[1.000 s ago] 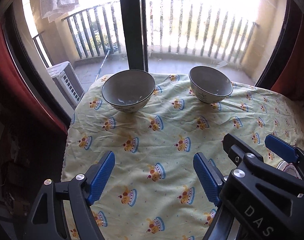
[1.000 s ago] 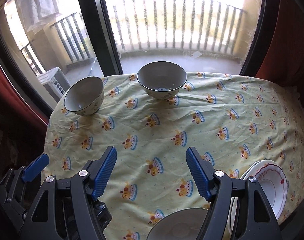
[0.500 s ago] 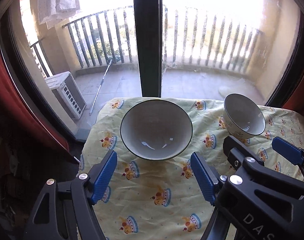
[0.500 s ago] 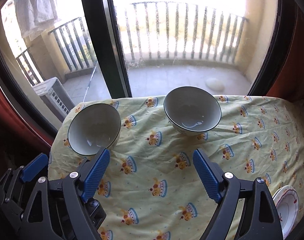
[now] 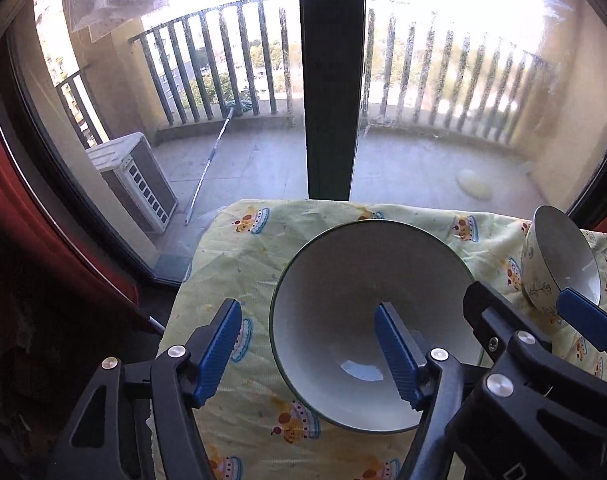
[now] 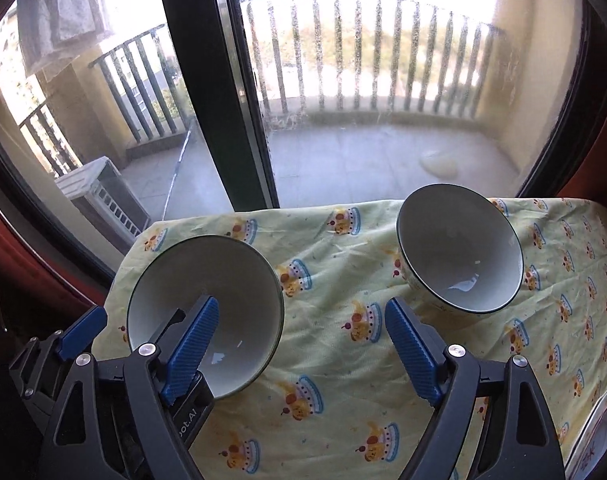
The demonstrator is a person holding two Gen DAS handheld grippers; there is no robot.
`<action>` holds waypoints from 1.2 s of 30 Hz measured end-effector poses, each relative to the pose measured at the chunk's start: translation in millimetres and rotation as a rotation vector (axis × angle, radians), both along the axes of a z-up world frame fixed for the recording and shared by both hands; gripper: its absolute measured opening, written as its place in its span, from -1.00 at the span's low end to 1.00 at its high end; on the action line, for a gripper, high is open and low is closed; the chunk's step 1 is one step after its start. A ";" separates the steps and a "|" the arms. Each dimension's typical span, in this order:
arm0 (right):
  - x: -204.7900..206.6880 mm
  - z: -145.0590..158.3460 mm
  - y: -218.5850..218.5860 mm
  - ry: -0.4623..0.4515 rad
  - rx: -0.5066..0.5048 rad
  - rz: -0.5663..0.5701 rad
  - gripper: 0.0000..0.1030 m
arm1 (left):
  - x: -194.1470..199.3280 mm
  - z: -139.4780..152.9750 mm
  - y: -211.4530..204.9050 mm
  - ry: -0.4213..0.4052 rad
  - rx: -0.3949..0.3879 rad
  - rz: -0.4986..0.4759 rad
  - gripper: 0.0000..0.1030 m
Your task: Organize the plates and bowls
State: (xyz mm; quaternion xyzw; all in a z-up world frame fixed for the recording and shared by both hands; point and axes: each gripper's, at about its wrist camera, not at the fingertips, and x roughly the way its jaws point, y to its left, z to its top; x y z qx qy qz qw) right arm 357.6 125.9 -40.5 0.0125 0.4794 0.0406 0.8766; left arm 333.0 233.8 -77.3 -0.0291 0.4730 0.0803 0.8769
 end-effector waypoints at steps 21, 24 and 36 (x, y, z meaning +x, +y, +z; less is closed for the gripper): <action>30.8 -35.7 14.3 0.084 0.046 0.032 -0.59 | 17.9 -28.9 8.6 0.076 -0.070 0.008 -0.53; 27.4 -34.1 10.3 0.092 0.040 0.037 -0.59 | 13.3 -26.7 5.8 0.078 -0.070 0.008 -0.53; -3.3 -20.7 -22.8 0.096 0.019 0.030 -0.60 | -17.9 -13.4 -26.5 0.078 -0.074 -0.018 -0.53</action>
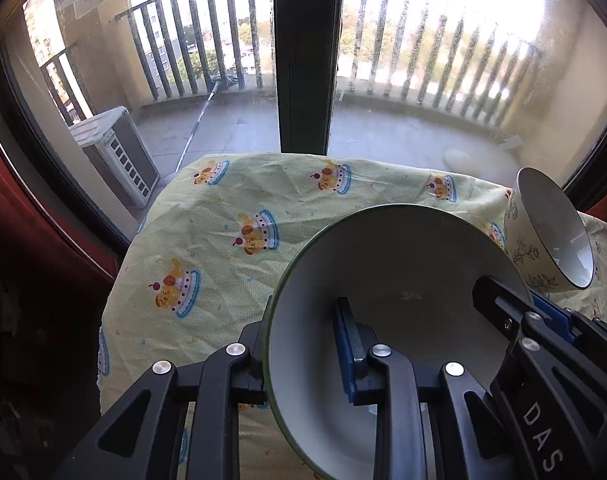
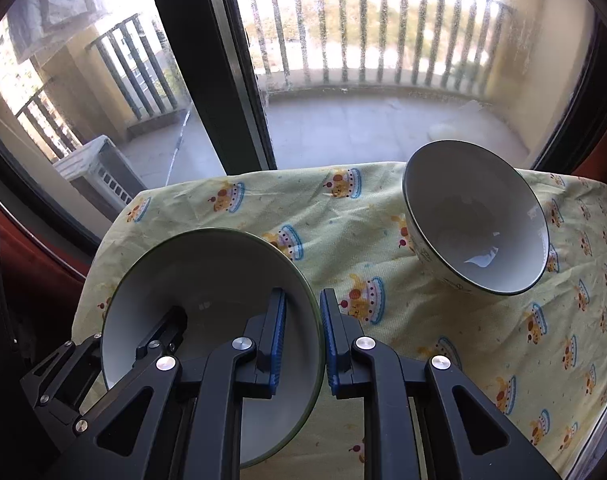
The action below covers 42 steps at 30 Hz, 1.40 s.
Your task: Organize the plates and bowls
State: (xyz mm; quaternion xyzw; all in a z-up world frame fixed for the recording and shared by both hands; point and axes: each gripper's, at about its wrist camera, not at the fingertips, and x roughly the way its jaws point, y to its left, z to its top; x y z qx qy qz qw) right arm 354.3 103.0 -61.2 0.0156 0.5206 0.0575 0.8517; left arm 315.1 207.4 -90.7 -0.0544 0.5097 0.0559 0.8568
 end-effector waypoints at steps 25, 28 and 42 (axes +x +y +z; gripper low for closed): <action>-85.5 75.1 -98.7 -0.084 0.038 -0.005 -0.60 | -79.1 68.5 -94.7 -0.075 0.013 0.023 -0.52; -99.3 82.0 -113.2 -0.087 0.040 0.000 -0.60 | -93.8 74.3 -108.2 -0.082 0.012 0.029 -0.52; -172.4 98.3 -176.3 -0.111 0.039 0.031 -0.60 | -162.7 84.8 -167.3 -0.097 0.032 0.030 -0.52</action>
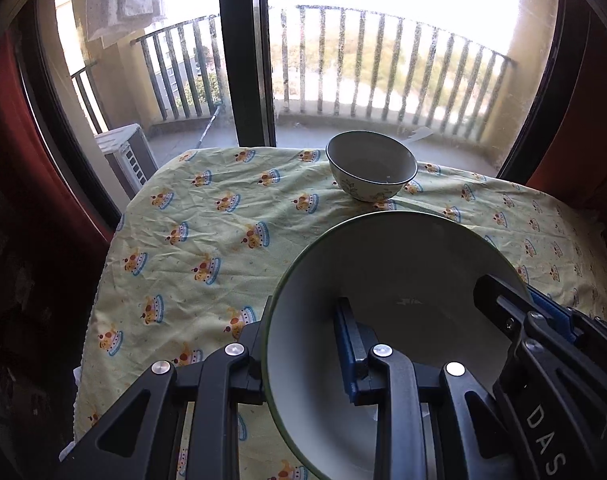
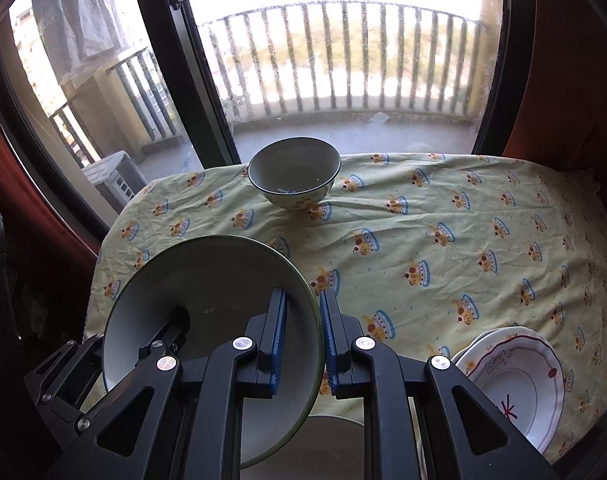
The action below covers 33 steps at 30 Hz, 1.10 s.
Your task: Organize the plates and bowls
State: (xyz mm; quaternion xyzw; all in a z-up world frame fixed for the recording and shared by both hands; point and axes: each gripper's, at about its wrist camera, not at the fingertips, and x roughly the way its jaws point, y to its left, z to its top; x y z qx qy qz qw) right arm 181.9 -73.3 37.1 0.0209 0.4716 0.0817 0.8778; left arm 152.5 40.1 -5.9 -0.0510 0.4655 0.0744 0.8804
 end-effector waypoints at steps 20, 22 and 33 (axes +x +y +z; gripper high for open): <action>-68.4 -39.1 -47.4 0.078 -0.031 0.026 -0.60 | -65.5 -43.2 -42.9 0.089 -0.014 -0.015 -0.52; -70.4 -46.3 -48.1 0.096 -0.036 0.027 -0.60 | -66.6 -49.1 -44.3 0.106 -0.016 -0.020 -0.52; -73.6 -67.7 -52.0 0.164 -0.052 0.023 -0.60 | -68.9 -65.4 -47.9 0.156 -0.014 -0.040 -0.52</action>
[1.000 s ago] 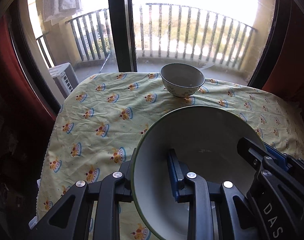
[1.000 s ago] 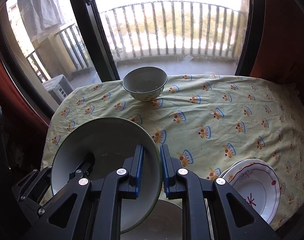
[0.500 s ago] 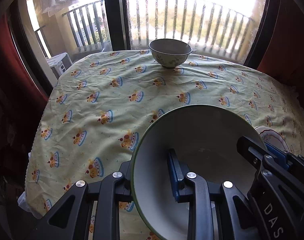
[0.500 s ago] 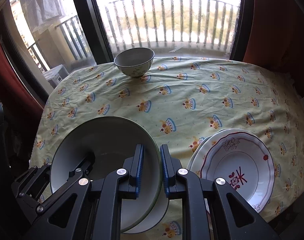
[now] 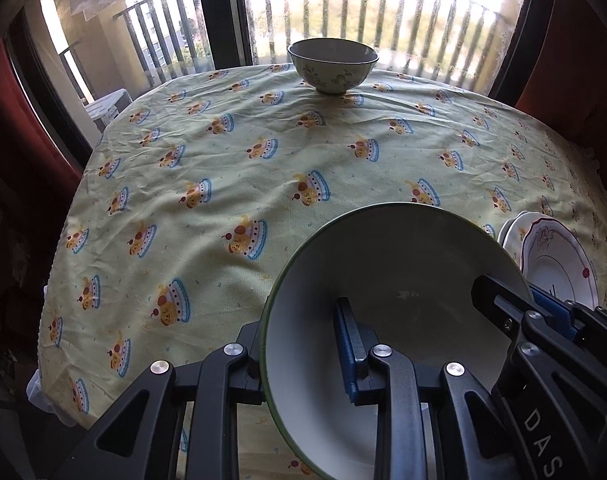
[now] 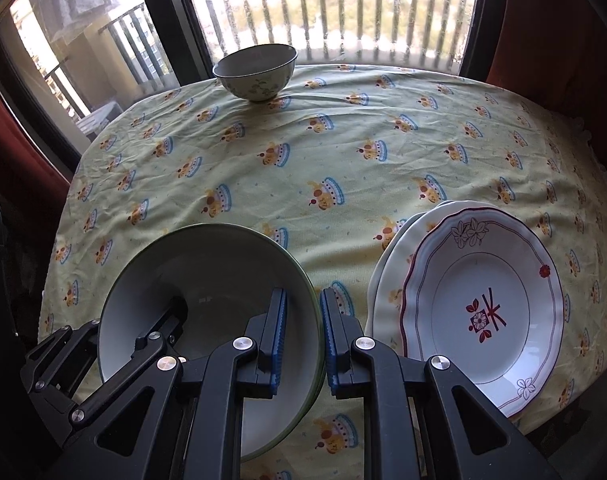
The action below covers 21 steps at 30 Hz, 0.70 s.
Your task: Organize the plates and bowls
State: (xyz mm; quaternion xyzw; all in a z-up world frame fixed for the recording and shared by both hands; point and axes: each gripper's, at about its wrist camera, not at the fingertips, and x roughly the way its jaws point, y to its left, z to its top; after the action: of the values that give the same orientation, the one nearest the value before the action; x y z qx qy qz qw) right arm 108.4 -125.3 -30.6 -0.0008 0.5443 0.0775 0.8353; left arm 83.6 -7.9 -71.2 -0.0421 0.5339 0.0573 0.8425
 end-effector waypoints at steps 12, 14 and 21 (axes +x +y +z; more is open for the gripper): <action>-2.7 -6.2 3.3 -0.023 -0.044 0.019 -0.60 | -1.9 -13.2 -2.7 0.046 -0.014 0.008 -0.50; -3.9 -7.3 3.0 -0.028 -0.045 0.015 -0.61 | -2.7 -13.9 -2.4 0.045 -0.015 0.012 -0.49; -4.2 -8.1 2.5 -0.025 -0.034 0.022 -0.53 | -4.8 -9.4 -2.8 0.031 -0.044 -0.001 -0.27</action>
State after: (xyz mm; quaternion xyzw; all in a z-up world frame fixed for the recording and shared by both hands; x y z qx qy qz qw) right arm 104.2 -122.8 -38.7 -0.0219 0.5351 0.0775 0.8409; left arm 78.8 -10.7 -80.7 -0.0593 0.5480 0.0456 0.8331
